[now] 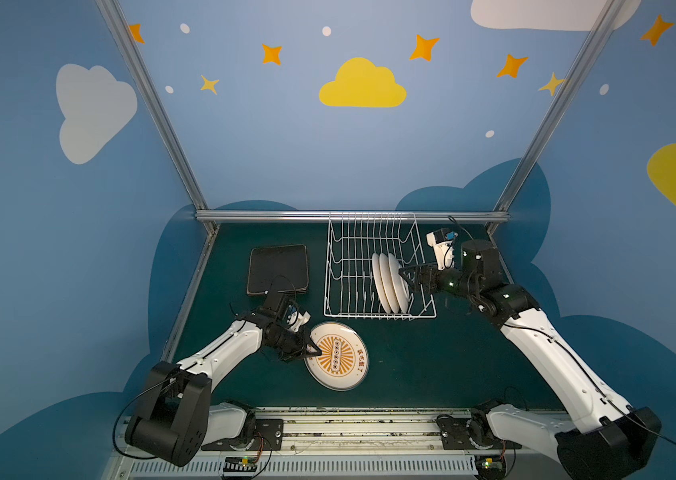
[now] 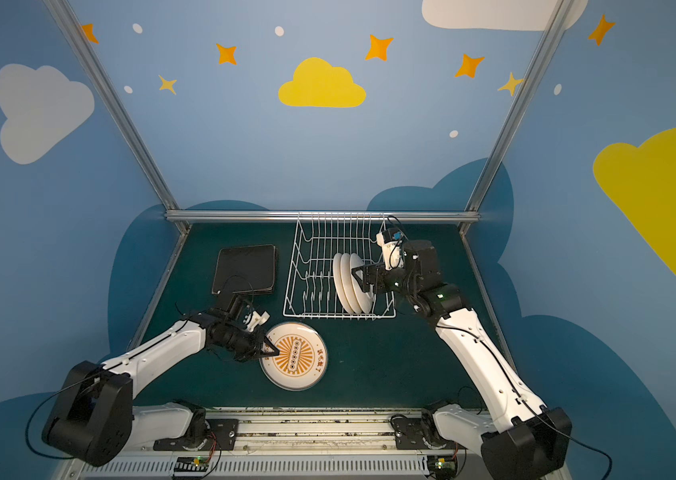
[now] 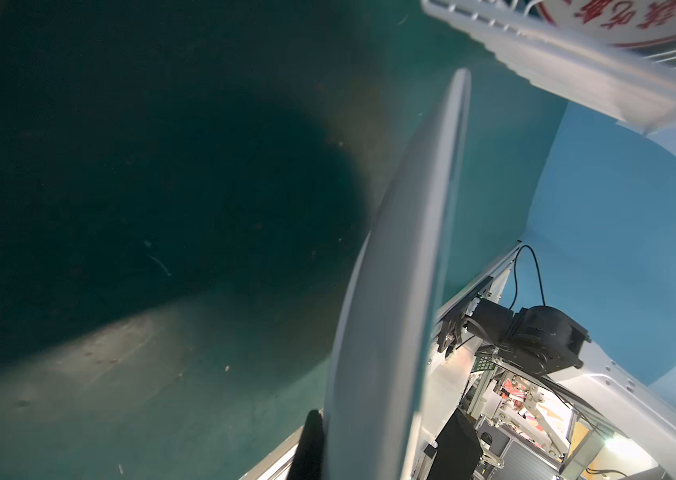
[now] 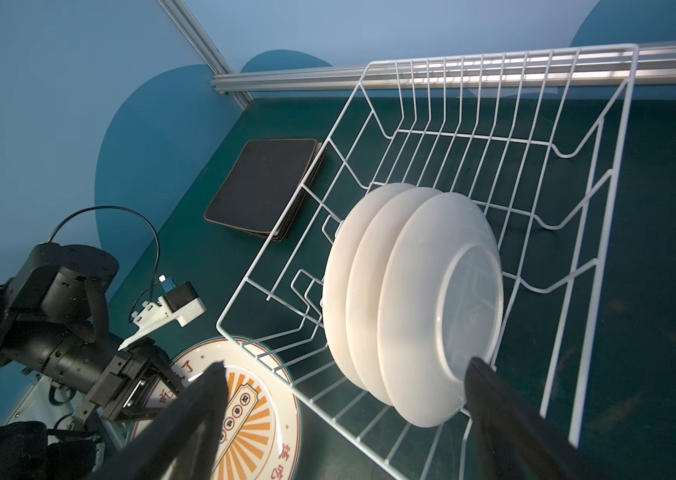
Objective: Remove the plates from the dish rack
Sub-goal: 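Lower the printed plate onto the table nearer the robot with the left gripper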
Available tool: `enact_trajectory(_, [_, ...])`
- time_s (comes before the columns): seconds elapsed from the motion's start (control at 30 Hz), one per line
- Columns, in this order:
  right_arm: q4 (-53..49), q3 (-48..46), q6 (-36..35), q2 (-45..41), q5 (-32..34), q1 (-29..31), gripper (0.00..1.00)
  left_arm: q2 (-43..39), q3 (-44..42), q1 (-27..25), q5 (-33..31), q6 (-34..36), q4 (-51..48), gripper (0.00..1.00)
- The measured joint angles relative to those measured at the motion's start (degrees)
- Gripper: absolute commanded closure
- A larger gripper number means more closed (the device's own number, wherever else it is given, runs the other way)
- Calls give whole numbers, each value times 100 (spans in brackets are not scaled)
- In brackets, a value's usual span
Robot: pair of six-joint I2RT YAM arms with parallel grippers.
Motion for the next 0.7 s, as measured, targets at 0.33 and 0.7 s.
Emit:
enact_trajectory(0.33, [118, -81, 146, -2, 17, 15, 11, -4, -601, -83, -133, -479, 885, 87])
enact_trajectory(0.7, [146, -83, 146, -2, 44, 70, 11, 131, -1099, -131, -262, -1075, 1980, 56])
